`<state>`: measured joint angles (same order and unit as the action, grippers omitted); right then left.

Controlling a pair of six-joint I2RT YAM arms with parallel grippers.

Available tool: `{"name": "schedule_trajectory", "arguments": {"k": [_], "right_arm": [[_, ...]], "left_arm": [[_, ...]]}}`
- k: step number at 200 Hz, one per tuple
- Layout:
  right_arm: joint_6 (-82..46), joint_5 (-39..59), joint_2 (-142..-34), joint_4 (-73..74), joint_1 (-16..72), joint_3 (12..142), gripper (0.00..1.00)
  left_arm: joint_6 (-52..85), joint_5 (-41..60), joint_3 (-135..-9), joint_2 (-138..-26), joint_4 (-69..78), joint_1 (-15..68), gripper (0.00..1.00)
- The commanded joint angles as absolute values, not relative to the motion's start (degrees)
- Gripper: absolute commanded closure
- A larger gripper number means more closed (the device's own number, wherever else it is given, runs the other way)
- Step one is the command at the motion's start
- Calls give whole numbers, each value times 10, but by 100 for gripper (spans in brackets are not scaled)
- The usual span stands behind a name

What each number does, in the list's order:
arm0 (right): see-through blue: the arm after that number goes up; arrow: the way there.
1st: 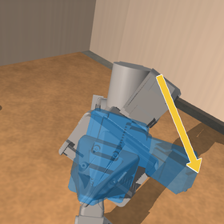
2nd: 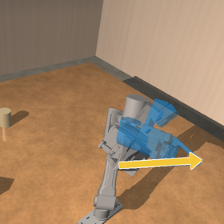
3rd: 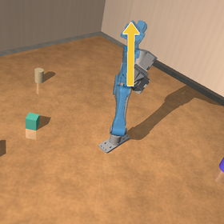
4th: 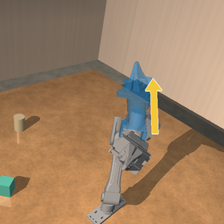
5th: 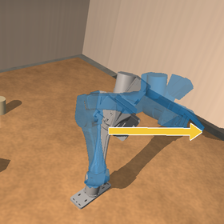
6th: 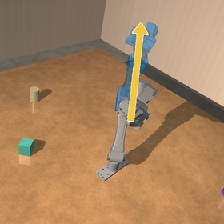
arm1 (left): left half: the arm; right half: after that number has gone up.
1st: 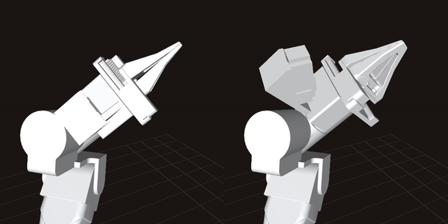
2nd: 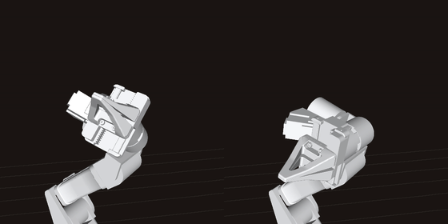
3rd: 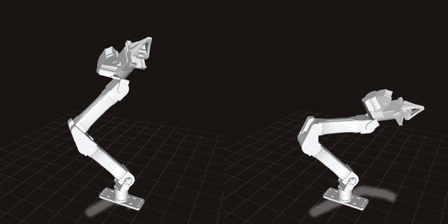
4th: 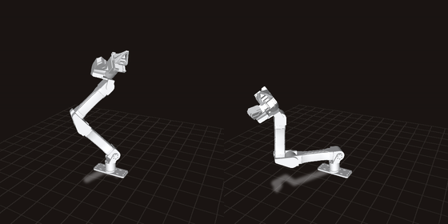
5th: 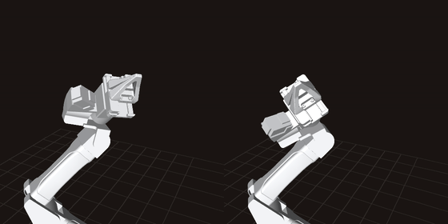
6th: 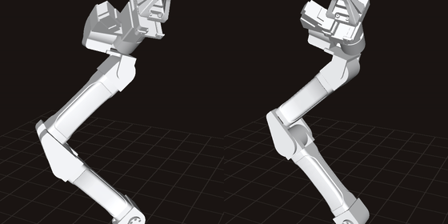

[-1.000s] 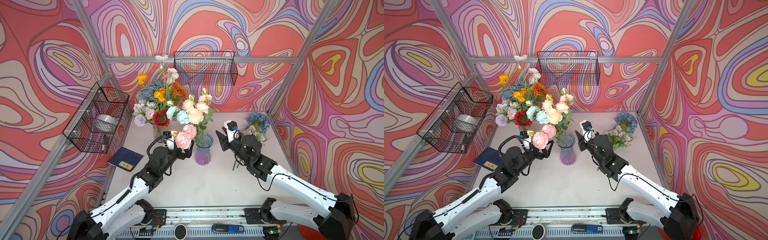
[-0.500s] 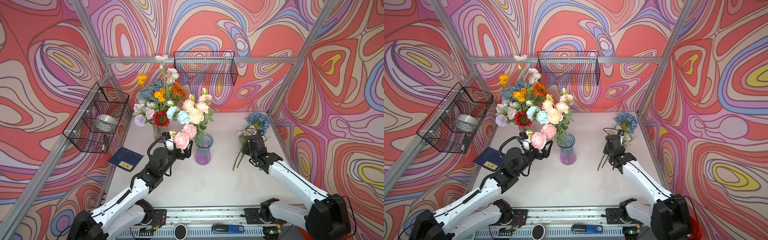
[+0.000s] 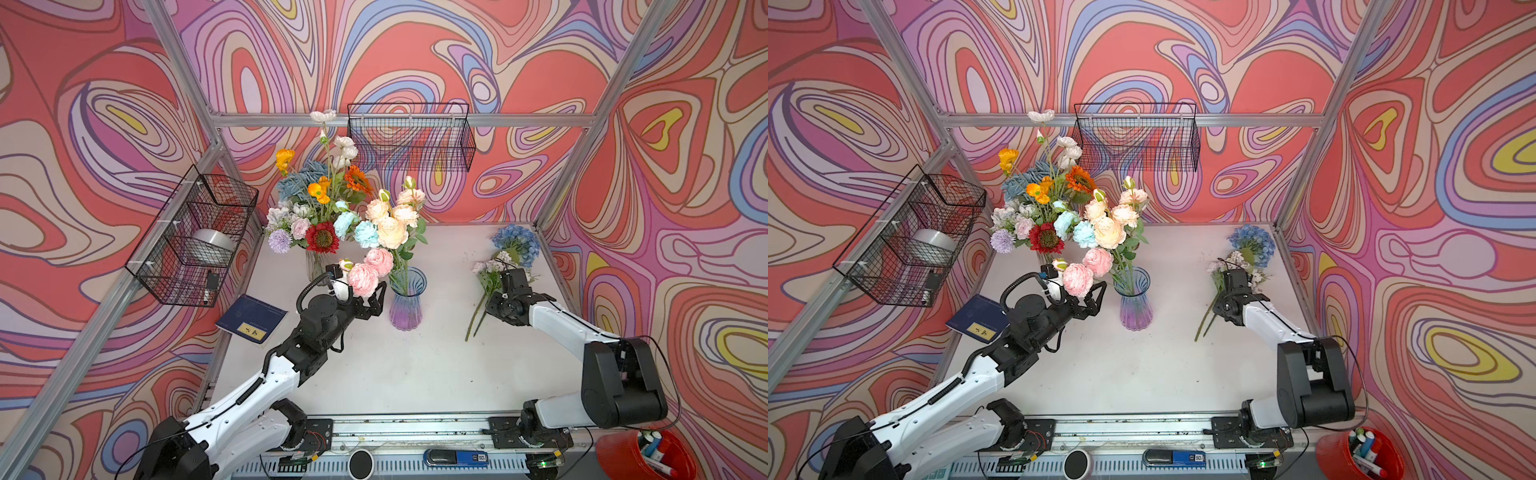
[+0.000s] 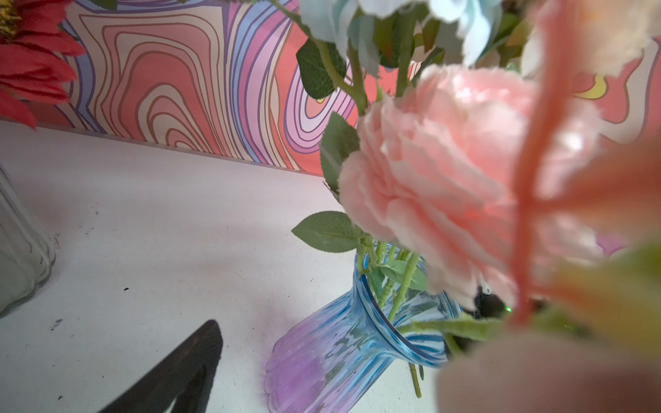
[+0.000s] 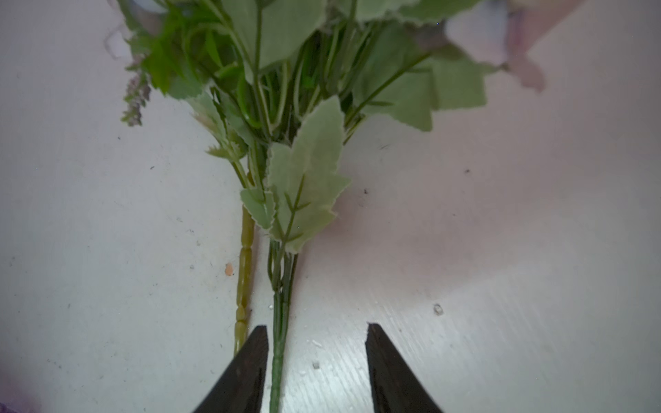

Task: Arrange the flowers into the vase
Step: 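Lift the white-lilac bunch upright with the right gripper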

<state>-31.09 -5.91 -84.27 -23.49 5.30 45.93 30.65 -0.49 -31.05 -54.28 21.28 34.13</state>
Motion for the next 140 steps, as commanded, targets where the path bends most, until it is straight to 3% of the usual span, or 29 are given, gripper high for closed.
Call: {"name": "schedule_trajectory", "arguments": {"k": [1,140], "right_arm": [[-297,-38,-869,-213,49,480,54],[-285,-16,-955,-160,29,493,81]], "left_arm": [[312,-15,-304,-527,210,343,0],[308,-19,-312,-520,192,343,0]]}}
